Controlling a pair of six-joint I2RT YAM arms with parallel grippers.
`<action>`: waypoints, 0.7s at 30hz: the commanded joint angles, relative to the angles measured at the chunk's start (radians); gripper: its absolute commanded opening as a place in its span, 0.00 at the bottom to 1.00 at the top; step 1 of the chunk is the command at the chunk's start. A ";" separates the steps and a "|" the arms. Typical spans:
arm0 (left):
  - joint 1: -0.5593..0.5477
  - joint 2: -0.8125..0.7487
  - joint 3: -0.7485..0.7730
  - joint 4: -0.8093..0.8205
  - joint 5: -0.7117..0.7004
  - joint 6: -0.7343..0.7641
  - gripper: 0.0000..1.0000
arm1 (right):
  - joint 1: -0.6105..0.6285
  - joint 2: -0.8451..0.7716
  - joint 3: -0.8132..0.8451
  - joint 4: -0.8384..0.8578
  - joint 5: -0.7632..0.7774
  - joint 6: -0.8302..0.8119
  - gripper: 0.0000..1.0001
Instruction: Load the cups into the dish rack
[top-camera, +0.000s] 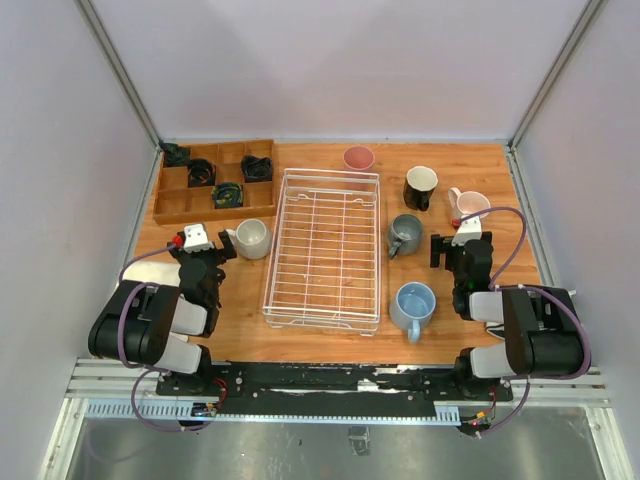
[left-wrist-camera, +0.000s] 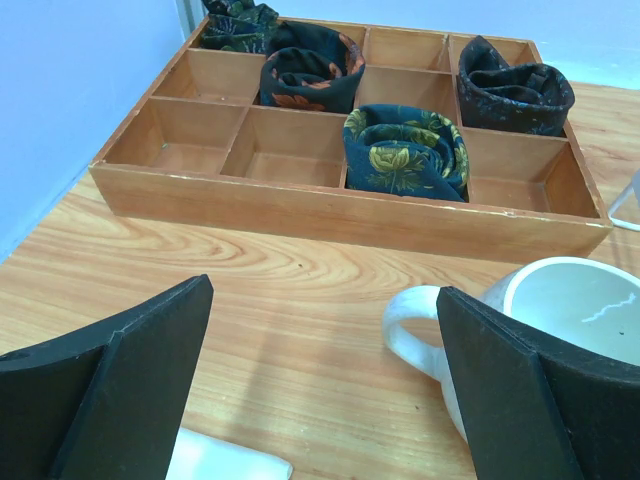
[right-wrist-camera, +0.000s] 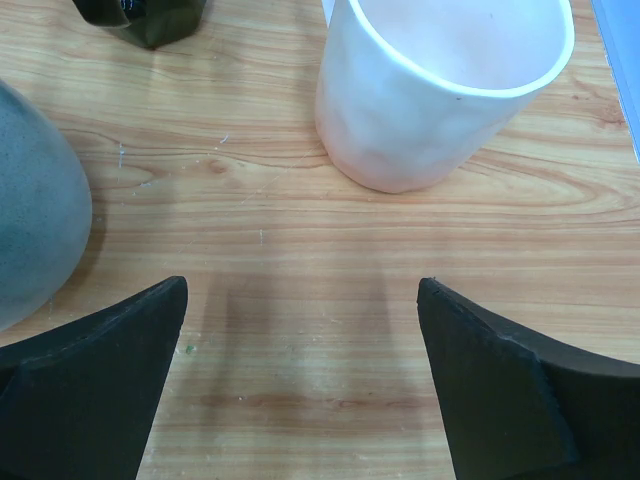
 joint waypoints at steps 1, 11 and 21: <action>0.001 -0.004 0.009 0.019 -0.006 0.007 1.00 | -0.004 -0.005 0.017 0.029 -0.006 -0.009 0.99; 0.001 -0.005 0.009 0.019 -0.005 0.007 1.00 | -0.004 -0.001 0.021 0.025 -0.007 -0.009 0.98; 0.001 -0.018 -0.002 0.031 -0.035 0.001 1.00 | -0.004 -0.126 0.072 -0.124 0.098 0.022 0.99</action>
